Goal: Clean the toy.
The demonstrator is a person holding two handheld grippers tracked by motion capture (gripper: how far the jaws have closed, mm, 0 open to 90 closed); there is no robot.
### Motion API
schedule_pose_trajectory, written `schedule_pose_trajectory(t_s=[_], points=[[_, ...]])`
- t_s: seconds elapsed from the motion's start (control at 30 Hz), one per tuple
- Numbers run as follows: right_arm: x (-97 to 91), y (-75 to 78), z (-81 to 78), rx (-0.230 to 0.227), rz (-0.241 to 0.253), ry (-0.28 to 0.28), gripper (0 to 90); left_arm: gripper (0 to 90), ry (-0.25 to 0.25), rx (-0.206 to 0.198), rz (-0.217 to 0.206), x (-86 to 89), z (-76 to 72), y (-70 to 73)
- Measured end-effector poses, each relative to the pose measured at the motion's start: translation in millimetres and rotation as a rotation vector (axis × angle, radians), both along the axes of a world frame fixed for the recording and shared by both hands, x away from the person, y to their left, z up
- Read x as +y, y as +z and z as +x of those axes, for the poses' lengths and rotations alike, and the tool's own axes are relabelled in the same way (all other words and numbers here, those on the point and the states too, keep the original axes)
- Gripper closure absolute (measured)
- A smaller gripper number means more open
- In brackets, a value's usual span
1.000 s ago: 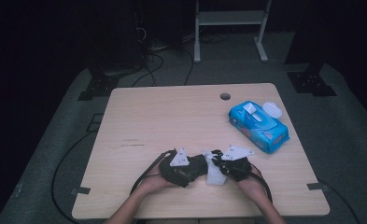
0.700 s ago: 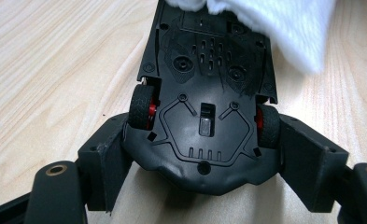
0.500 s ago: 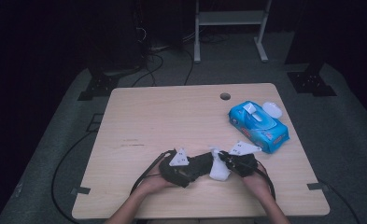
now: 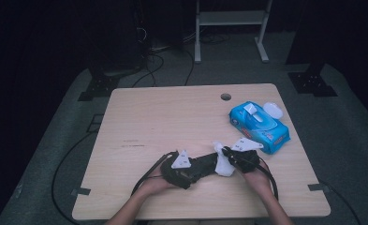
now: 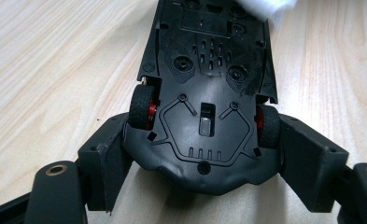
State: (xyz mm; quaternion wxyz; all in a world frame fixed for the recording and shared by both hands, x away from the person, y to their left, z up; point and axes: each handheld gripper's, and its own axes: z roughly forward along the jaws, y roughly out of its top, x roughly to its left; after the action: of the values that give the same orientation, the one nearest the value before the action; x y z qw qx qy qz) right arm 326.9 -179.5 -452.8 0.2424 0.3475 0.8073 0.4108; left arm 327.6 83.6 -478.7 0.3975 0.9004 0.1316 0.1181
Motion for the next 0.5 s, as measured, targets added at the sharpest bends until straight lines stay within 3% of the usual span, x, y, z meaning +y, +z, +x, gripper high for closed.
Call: schedule_pose_trajectory(t_s=[0.13, 0.2, 0.3, 0.37, 0.43, 0.5], points=[[12.8, 3.3, -2.0, -0.01, 0.023, 0.071, 83.2, 24.0, 0.0, -0.002, 0.001, -0.3, -0.2, 0.0], [13.9, 1.7, -0.6, -0.016, -0.01, 0.058, 83.2, 24.0, 0.005, 0.011, -0.015, 0.3, 0.4, -0.1], [6.3, -0.3, 3.1, 0.011, 0.018, 0.028, 83.3, 24.0, -0.001, 0.012, -0.01, 0.3, 1.4, 0.3], [10.0, 0.8, 0.4, -0.005, 0.005, 0.039, 83.3, 24.0, -0.001, 0.002, -0.002, -0.6, 0.8, 0.1], [17.6, 2.2, -2.8, -0.004, 0.037, 0.078, 83.3, 24.0, 0.0, -0.006, 0.0, -1.2, 0.0, -0.4], [27.4, 0.6, -4.7, -0.012, -0.004, 0.105, 83.2, 24.0, 0.002, -0.001, -0.001, -0.8, -0.1, 0.0]])
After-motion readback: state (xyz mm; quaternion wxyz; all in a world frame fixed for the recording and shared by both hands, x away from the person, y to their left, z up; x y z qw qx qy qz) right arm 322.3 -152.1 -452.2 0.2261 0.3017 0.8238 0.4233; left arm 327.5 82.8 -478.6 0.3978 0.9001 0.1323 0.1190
